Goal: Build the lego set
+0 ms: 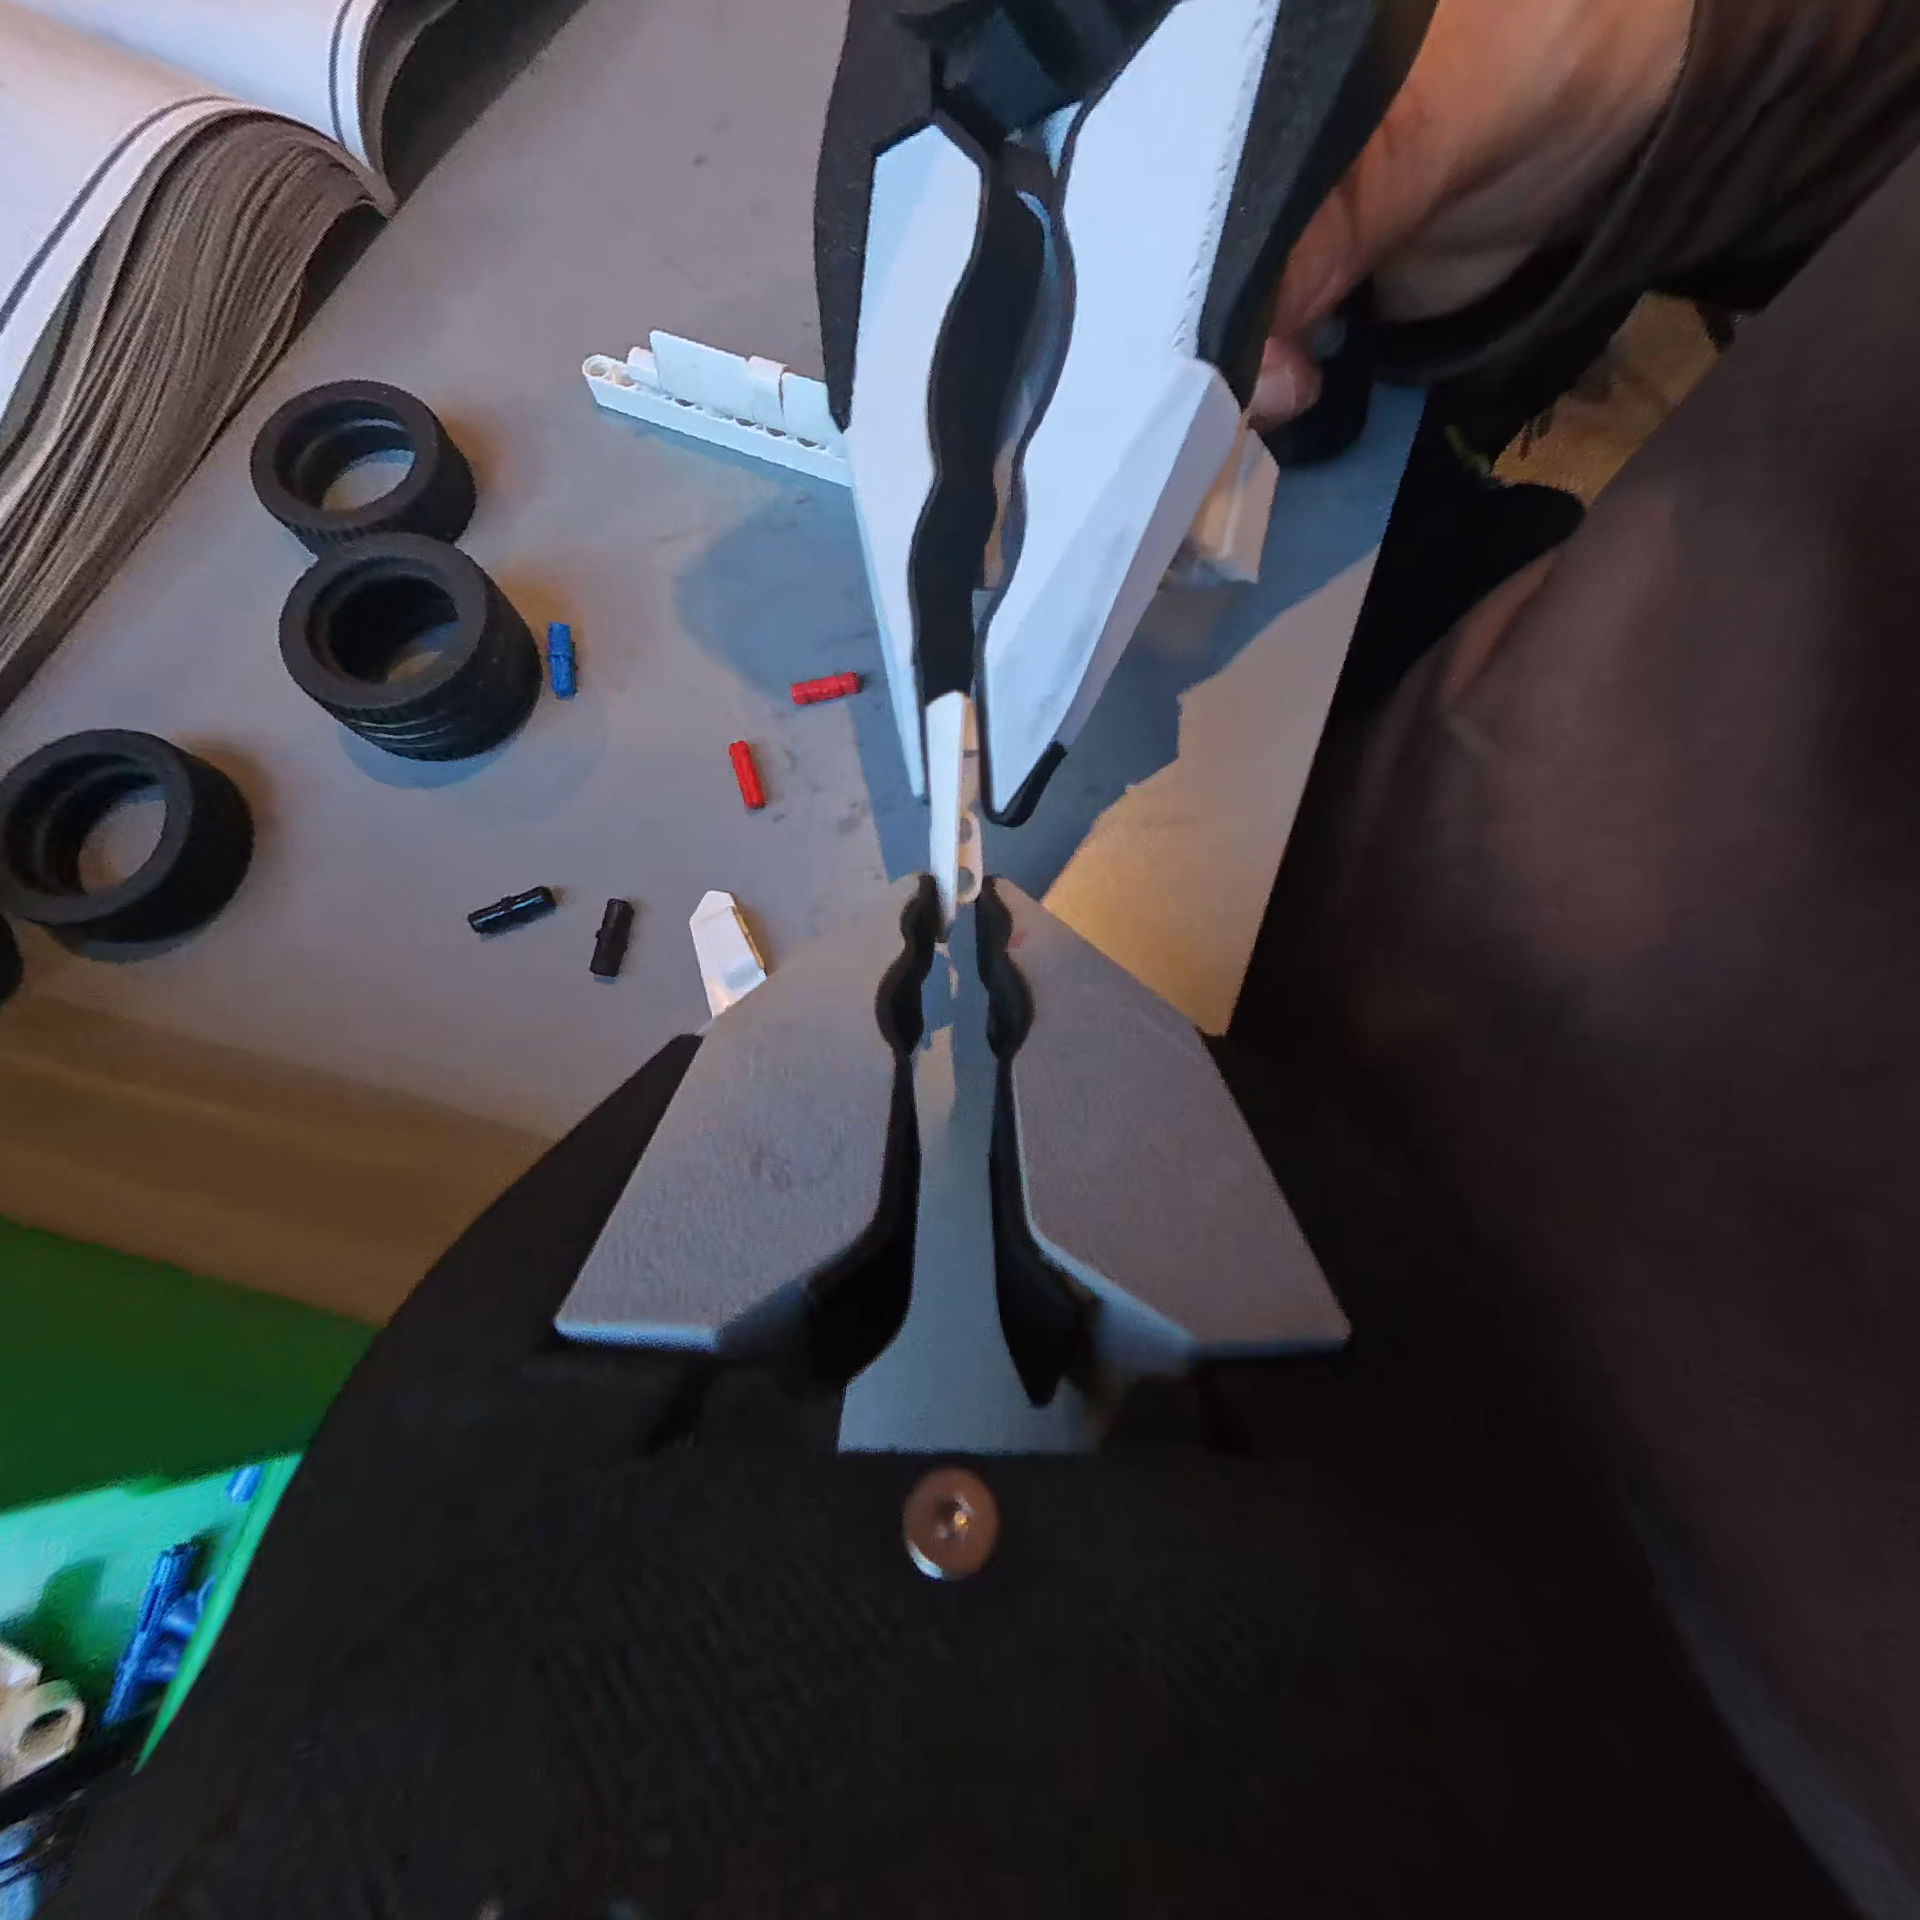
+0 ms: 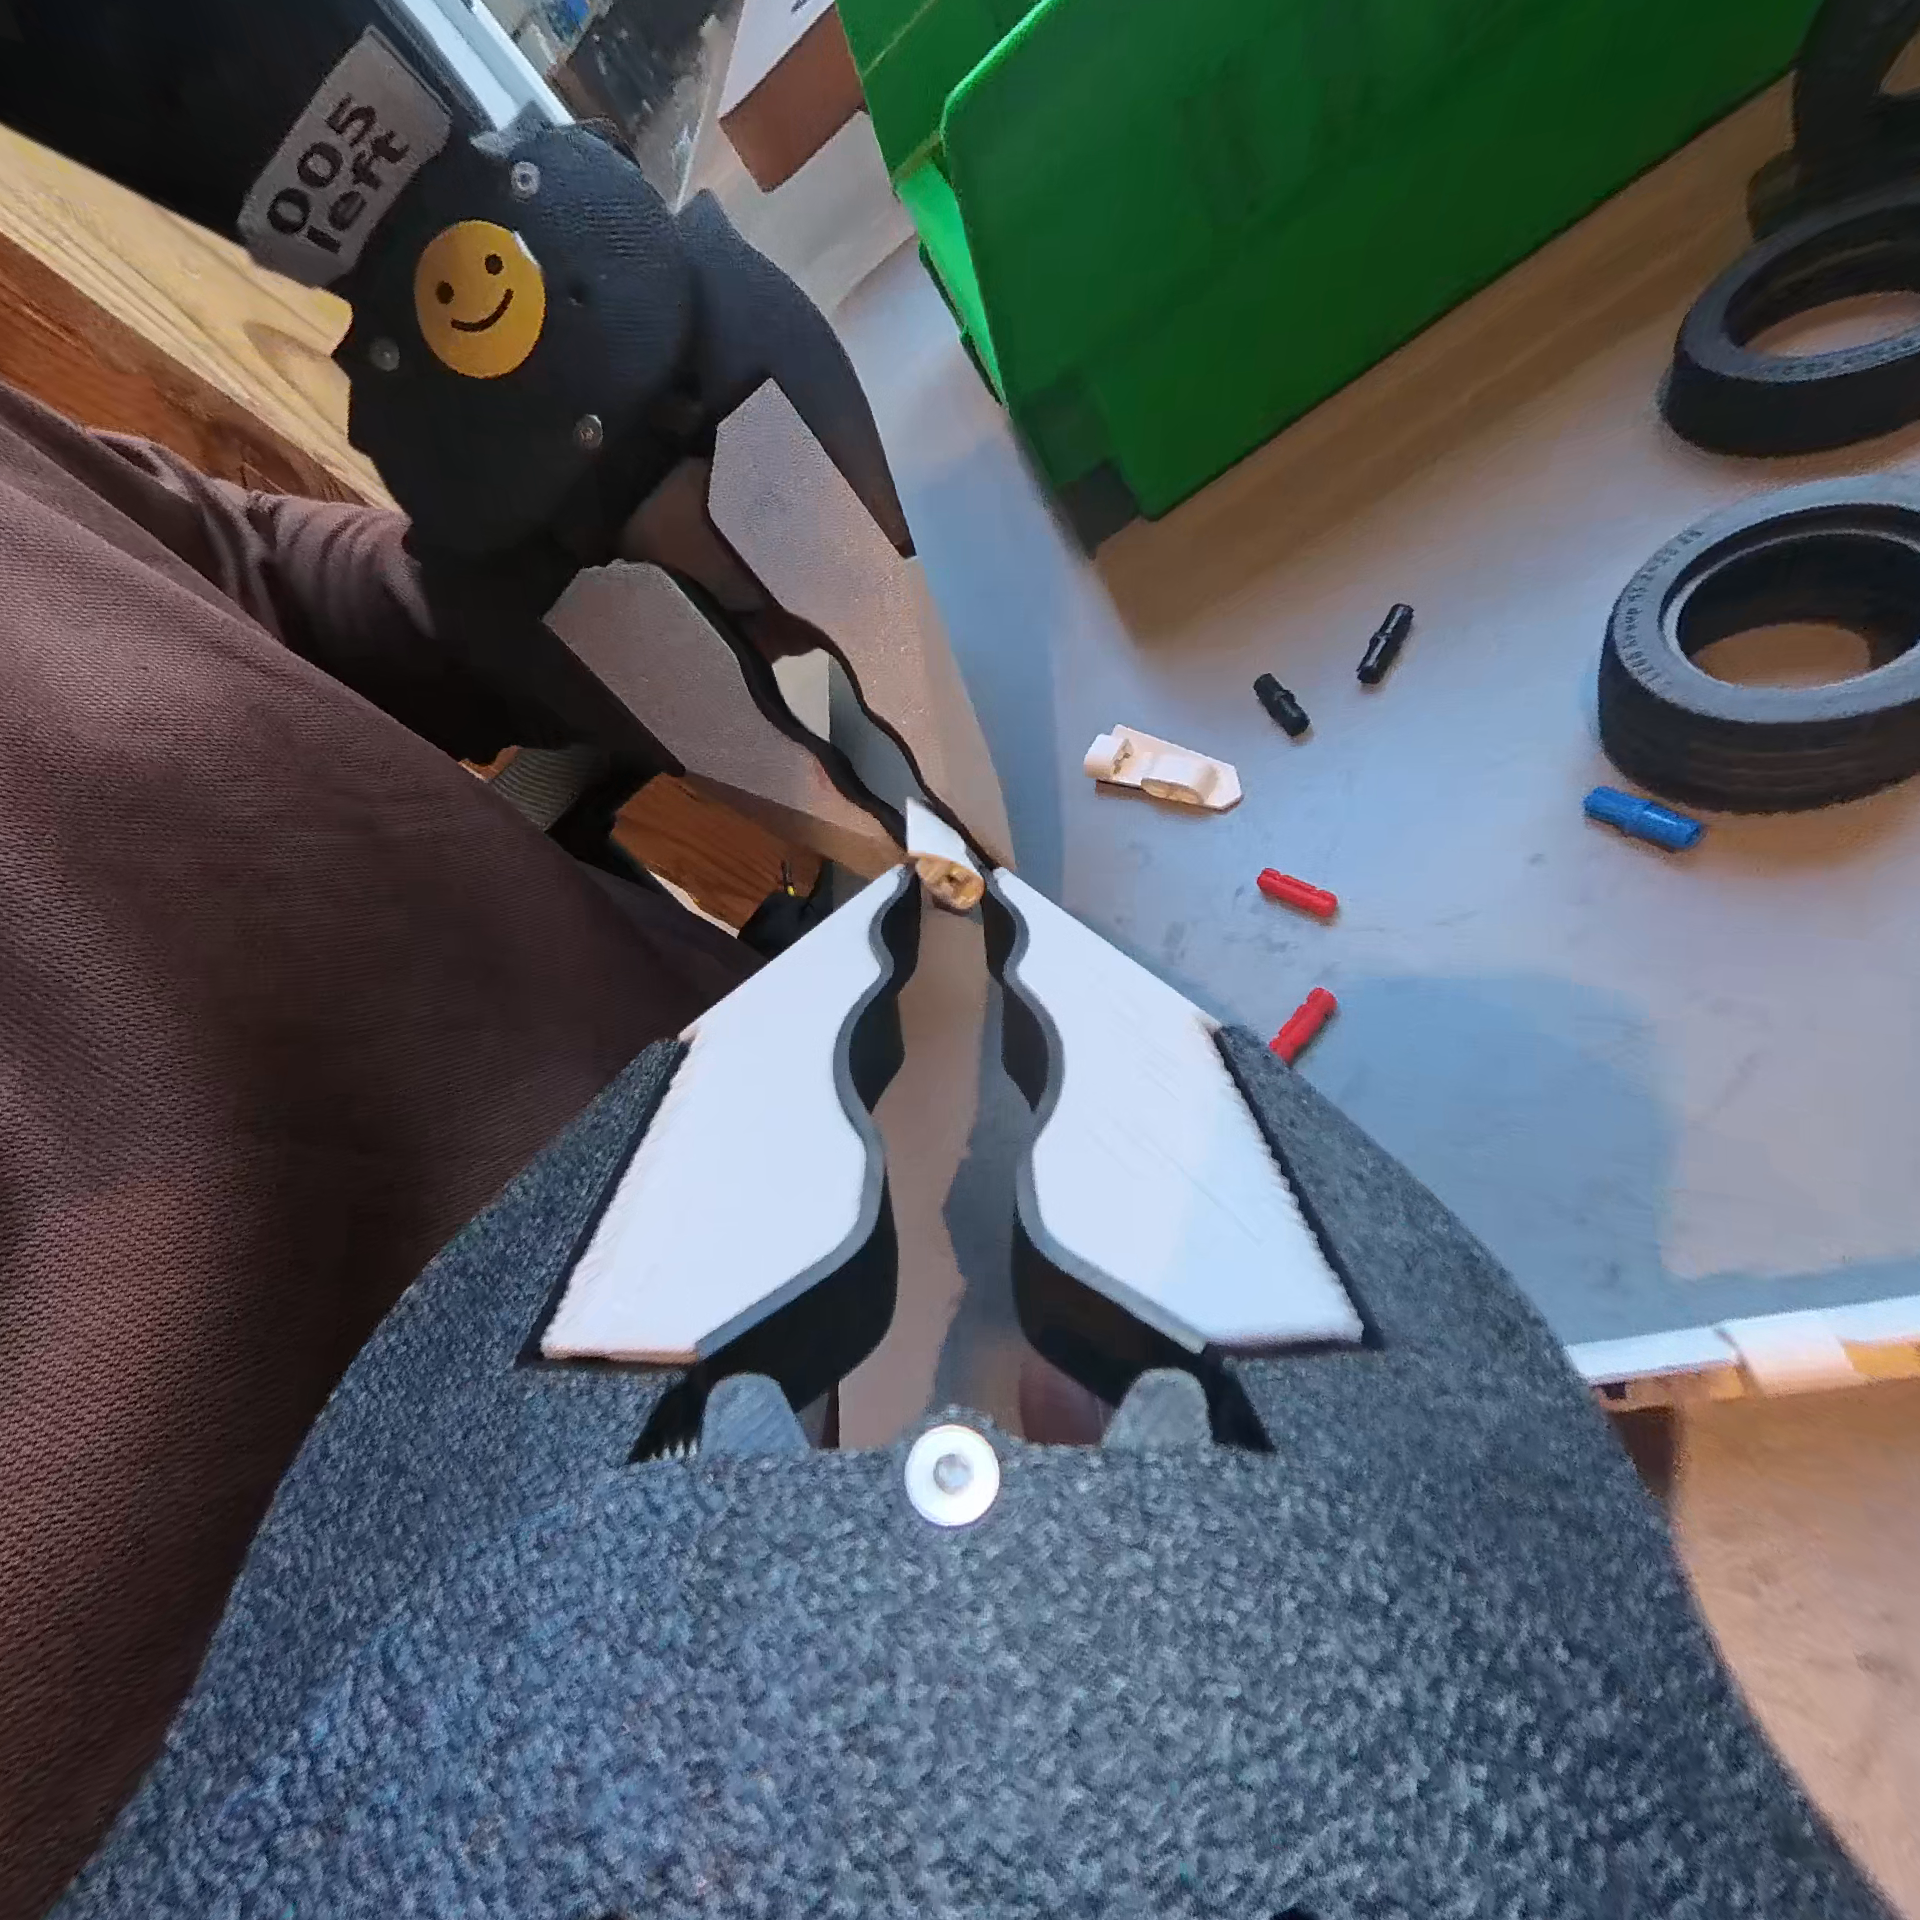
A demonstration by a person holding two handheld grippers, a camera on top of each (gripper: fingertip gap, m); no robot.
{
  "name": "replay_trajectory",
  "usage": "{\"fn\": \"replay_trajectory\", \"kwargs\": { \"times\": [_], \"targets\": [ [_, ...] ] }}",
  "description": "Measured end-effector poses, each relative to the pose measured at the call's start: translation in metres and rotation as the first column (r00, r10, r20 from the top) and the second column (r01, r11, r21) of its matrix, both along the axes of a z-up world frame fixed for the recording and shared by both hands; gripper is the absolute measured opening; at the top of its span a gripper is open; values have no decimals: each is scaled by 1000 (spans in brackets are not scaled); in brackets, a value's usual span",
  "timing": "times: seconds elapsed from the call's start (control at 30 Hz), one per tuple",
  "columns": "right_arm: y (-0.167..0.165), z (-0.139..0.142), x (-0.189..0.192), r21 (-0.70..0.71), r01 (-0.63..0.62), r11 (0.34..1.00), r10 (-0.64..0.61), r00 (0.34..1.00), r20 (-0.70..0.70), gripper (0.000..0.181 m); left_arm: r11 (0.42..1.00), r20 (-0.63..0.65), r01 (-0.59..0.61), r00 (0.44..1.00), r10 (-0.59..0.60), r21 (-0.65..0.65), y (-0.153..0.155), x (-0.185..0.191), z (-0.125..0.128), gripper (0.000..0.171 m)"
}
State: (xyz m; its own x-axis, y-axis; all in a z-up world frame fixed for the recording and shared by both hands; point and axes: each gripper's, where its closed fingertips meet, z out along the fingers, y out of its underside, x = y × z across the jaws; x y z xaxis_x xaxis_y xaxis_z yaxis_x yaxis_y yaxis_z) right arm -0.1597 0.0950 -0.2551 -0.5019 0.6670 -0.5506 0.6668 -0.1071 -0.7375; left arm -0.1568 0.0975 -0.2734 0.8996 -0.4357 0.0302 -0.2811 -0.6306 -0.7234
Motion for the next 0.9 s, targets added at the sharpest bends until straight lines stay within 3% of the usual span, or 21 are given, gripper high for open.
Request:
{"fn": "replay_trajectory", "kwargs": {
  "times": [0.27,0.33,0.47,0.57,0.63,0.77,0.9],
  "targets": [
    [6,-3,0,-4,22,1000,-22,1000,19,10,999,-27,-19,999,20,34,2,-3,0,4],
    [9,0,0,-19,29,999,-29,1000,9,17,999,6,-40,999,40,3,3,-3,-2,4],
    [24,2,1,37,72,997,-70,997,-42,18,987,207,-126,968,145,-101,4,-4,-1,4],
    [35,0,1,154,91,984,-76,992,-103,19,970,419,-115,886,197,-213,1,6,4,3],
    [35,-4,2,253,73,965,-38,989,-141,22,960,526,-62,826,203,-274,-2,14,5,4],
    [21,-1,6,374,-3,927,93,971,-222,32,925,596,18,769,230,-381,-12,23,-6,4],
    [10,-2,13,506,-63,860,230,934,-275,36,907,590,82,783,198,-414,-20,31,-9,4]
  ]
}}
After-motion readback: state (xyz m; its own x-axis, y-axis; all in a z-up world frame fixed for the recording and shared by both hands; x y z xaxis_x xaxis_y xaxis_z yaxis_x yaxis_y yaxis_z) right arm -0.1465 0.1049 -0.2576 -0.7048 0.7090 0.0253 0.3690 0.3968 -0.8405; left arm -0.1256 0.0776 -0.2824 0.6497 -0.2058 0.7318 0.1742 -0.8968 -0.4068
